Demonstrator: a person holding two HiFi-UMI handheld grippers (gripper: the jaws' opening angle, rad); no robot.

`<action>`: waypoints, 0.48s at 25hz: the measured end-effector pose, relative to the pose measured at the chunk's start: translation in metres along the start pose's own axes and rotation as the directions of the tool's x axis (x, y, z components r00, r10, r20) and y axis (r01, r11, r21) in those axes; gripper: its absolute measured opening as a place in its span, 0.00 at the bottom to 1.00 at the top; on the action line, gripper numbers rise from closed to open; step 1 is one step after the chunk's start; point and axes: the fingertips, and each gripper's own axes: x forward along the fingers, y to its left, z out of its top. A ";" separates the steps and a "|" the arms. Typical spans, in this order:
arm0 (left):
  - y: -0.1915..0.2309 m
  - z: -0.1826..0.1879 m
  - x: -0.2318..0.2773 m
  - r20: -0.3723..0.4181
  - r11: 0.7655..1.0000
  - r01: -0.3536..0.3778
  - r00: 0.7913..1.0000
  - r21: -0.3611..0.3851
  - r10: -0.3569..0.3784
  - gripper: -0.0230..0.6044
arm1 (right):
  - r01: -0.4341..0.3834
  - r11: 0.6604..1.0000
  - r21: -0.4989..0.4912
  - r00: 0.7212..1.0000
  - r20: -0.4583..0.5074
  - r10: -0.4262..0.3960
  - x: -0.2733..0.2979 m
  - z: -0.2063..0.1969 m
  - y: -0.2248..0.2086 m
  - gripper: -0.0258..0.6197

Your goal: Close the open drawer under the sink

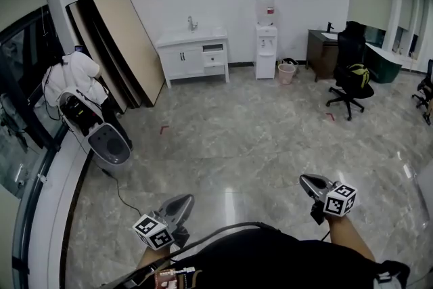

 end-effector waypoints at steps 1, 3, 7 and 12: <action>0.006 0.000 0.006 -0.005 1.000 -0.005 1.000 -0.004 0.005 0.04 | -0.001 1.000 0.004 1.000 0.001 0.001 0.007 0.004 -0.007 0.04; 0.017 -0.002 0.020 -0.013 1.000 -0.011 1.000 -0.013 0.011 0.04 | -0.008 1.000 0.010 1.000 0.002 0.008 0.021 0.011 -0.024 0.04; 0.031 -0.003 0.055 -0.020 0.999 -0.033 0.999 -0.002 0.033 0.04 | -0.041 0.999 0.015 0.999 0.001 0.041 0.041 0.016 -0.060 0.04; 0.039 0.008 0.119 0.006 0.997 -0.078 0.997 0.018 0.078 0.04 | -0.078 0.997 0.021 0.997 -0.010 0.079 0.060 0.038 -0.129 0.04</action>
